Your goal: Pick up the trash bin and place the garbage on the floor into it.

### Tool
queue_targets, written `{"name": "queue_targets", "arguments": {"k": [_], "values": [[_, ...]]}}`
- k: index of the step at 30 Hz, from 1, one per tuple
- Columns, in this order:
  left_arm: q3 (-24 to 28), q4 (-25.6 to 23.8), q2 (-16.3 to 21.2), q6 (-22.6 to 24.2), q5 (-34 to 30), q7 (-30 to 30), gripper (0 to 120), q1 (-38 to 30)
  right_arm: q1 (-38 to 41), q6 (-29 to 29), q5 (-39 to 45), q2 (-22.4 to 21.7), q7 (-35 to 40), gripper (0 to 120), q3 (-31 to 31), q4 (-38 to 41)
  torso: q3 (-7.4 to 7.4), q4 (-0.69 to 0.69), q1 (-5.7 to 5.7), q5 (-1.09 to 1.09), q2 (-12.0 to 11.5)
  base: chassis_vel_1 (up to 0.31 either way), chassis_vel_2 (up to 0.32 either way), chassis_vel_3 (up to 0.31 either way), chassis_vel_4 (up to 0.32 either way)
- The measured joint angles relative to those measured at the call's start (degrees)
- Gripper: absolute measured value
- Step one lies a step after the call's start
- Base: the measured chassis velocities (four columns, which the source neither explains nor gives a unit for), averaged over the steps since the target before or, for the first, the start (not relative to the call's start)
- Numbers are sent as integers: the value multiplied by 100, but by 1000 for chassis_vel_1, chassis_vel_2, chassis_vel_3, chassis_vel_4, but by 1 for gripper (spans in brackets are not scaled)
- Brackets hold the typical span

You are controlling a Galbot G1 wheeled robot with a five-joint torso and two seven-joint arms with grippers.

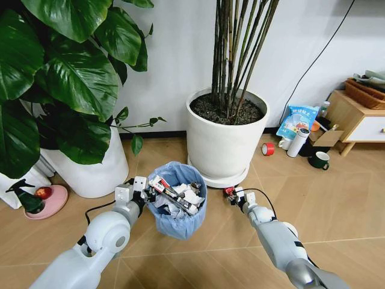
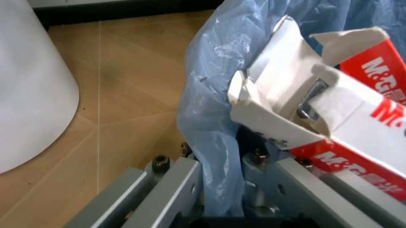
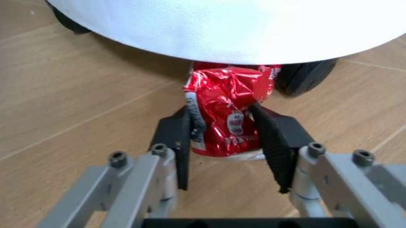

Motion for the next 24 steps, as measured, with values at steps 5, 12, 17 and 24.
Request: {"name": "queue_targets", "arguments": {"k": [5, 12, 17, 24], "values": [[-8, 0, 4, -2, 4, 21, 0, -7, 0, 1, -5, -1, 1, 21, 11, -2, 0, 0, 0, 1, 0, 0, 0, 0, 0], [-8, 0, -7, -4, 13, 25, 0, -6, -90, 1, -14, -12, 13, 18, 29, 111, 0, 1, 0, 2, 1, 0, 0, 0, 0], [-7, -4, -2, -7, 16, 27, 0, -7, -289, -12, -9, -60, 45, 18, 56, 341, 1, 2, 0, 3, 1, 0, 0, 0, 0], [9, -36, -13, -7, 30, 28, 0, 2, -956, -107, 97, -221, 187, 18, 141, 1080, 0, 1, -1, 2, 1, 0, 0, 0, 0]]}}
